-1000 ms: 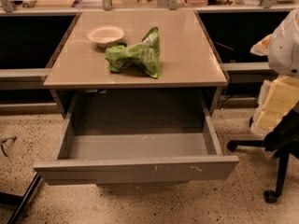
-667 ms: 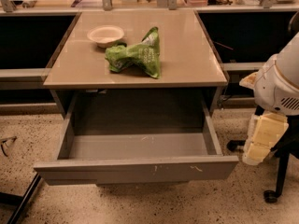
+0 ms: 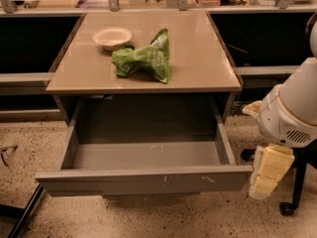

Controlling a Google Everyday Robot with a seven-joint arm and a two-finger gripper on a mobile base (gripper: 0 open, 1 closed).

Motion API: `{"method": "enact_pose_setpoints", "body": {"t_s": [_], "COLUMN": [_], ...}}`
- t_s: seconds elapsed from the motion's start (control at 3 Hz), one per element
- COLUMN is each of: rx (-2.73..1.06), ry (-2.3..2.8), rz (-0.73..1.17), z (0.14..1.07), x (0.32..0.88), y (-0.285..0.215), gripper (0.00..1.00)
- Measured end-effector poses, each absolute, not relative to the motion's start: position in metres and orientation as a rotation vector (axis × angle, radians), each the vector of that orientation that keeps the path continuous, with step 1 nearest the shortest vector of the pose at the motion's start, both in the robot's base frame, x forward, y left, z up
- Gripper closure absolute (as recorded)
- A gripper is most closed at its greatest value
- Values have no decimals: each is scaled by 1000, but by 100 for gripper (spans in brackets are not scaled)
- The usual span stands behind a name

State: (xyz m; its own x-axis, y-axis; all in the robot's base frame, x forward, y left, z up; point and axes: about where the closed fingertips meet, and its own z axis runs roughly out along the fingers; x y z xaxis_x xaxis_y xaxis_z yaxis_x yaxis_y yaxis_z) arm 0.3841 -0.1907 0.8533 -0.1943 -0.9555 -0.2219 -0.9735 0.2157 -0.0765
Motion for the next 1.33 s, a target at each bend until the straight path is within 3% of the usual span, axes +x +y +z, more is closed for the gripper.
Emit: {"method": "enact_pose_setpoints", "body": {"t_s": [0.67, 1.33], "rx": [-1849, -1986], "ry": [2279, 2166], "rz": [212, 514], "z": [821, 745], "x": [370, 330], "y": [-187, -159], "gripper": [0, 0]}}
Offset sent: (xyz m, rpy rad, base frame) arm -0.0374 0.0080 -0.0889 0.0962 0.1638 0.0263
